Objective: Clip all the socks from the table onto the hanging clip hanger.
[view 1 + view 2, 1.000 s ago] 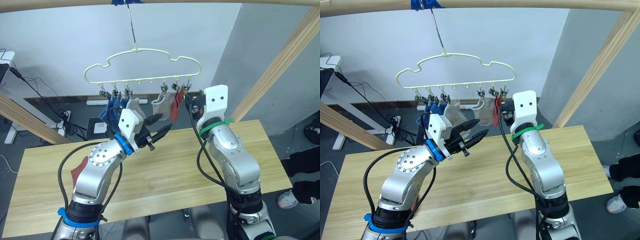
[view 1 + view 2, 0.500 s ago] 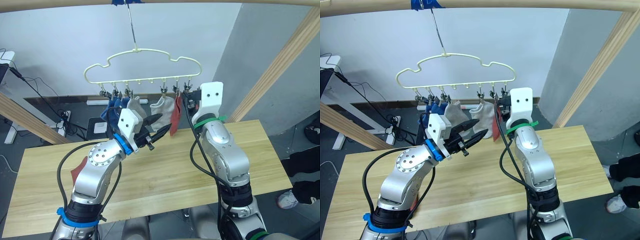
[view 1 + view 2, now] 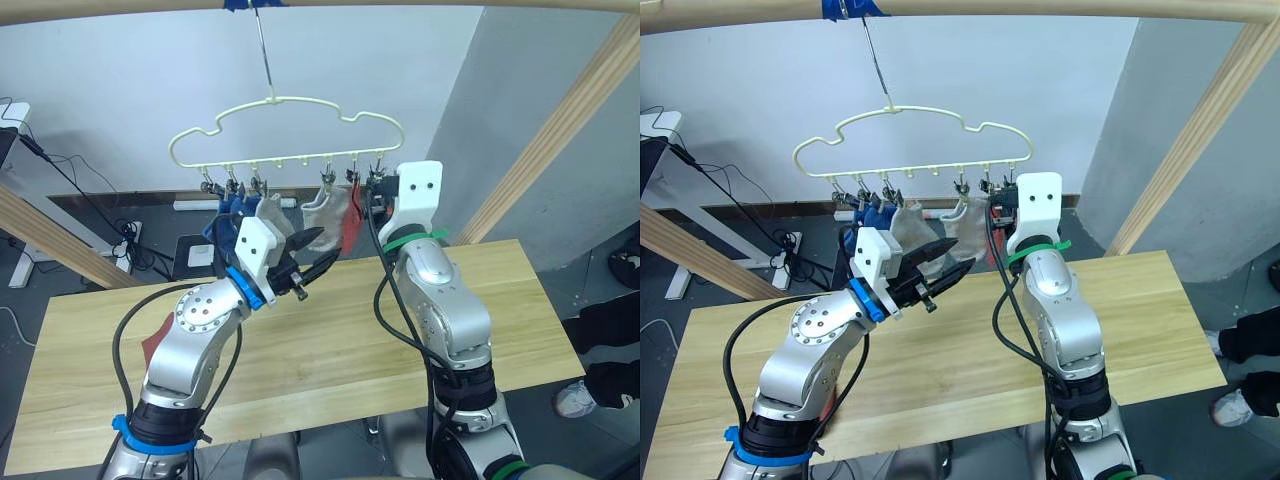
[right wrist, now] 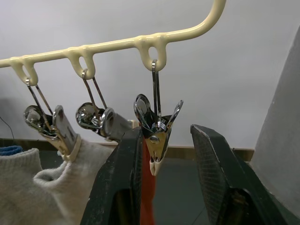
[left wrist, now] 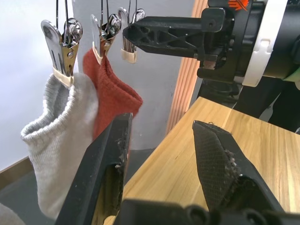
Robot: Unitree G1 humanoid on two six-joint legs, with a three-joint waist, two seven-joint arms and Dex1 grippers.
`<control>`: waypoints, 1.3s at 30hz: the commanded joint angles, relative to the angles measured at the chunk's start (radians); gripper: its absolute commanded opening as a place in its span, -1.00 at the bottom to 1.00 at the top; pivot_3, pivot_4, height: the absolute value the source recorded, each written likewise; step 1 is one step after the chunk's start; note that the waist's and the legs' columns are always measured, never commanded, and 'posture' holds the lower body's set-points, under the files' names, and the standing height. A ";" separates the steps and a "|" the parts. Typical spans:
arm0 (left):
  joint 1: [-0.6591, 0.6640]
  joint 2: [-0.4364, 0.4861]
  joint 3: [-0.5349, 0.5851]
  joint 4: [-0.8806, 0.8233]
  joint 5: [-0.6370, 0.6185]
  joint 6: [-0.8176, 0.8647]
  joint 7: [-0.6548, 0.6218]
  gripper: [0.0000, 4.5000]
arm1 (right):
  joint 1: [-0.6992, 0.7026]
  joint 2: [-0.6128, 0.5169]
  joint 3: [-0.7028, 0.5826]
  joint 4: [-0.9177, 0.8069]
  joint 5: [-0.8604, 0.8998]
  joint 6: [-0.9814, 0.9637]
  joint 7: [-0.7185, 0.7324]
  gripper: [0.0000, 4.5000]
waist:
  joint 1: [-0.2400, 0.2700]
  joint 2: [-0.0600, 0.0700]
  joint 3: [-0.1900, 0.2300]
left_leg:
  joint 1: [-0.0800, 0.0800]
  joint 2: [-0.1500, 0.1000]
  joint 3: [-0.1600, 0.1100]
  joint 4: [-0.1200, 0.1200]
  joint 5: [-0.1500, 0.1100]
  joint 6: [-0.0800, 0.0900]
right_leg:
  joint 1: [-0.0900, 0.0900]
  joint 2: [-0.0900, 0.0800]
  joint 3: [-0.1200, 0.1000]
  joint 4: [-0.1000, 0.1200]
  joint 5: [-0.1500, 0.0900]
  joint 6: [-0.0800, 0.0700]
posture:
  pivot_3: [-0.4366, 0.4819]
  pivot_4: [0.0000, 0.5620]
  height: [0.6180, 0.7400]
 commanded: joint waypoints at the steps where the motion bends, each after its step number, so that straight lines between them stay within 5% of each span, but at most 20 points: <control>1: -0.005 0.008 0.019 -0.026 -0.008 -0.006 0.002 0.01 | -0.024 0.017 0.000 -0.014 -0.009 -0.030 -0.010 -0.26 | 0.000 0.000 0.000 | 0.000 0.000 0.000 0.000 0.000 0.000 | 0.000 0.000 0.000 0.000 0.000 0.000 | -0.39 -0.18 1.00; 39: 0.000 0.021 0.010 -0.024 -0.003 -0.003 -0.008 0.01 | -0.156 0.099 -0.048 0.044 0.129 -0.012 -0.121 -0.26 | 0.001 0.000 0.000 | 0.000 0.000 0.000 0.001 0.000 0.000 | 0.000 0.000 0.000 0.001 0.003 -0.004 | -0.37 -0.21 1.00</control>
